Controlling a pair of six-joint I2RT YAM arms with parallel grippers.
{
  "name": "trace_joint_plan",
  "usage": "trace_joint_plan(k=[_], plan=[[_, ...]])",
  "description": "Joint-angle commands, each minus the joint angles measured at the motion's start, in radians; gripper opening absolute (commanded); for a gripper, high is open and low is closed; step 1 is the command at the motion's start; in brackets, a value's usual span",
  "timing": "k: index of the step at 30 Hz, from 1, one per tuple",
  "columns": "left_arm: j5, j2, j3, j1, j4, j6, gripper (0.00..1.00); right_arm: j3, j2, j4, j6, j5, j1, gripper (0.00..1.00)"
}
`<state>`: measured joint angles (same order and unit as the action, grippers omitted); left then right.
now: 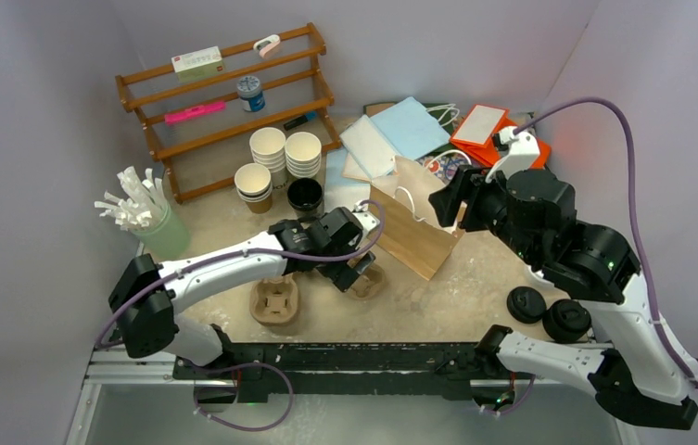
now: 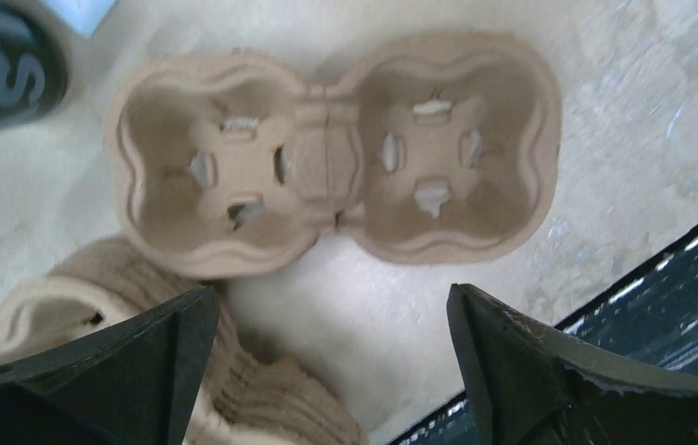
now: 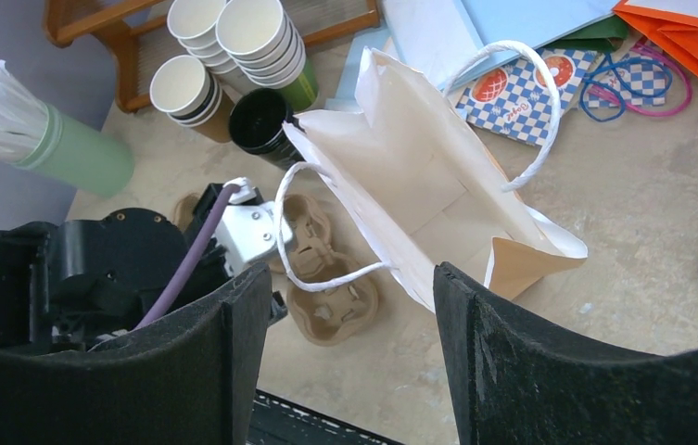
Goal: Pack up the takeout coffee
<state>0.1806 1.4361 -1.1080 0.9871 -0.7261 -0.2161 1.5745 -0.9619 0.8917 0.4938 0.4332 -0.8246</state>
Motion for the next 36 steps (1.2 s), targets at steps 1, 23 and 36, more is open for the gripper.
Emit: trace_joint_plan(k=[1, 23, 36], plan=[[-0.054, 0.047, 0.005, -0.001, 0.171, 0.068, 0.98, -0.001, 0.007, -0.017, 0.009, 0.003, -0.001, 0.67], [-0.045, 0.293, -0.076, -0.021, 0.229, 0.136, 0.7, -0.011, 0.044, -0.007, 0.014, -0.001, -0.002, 0.67], [-0.084, 0.343, -0.077, -0.045, 0.228, 0.121, 0.69, -0.027, 0.04, -0.019, 0.014, -0.011, -0.001, 0.67]])
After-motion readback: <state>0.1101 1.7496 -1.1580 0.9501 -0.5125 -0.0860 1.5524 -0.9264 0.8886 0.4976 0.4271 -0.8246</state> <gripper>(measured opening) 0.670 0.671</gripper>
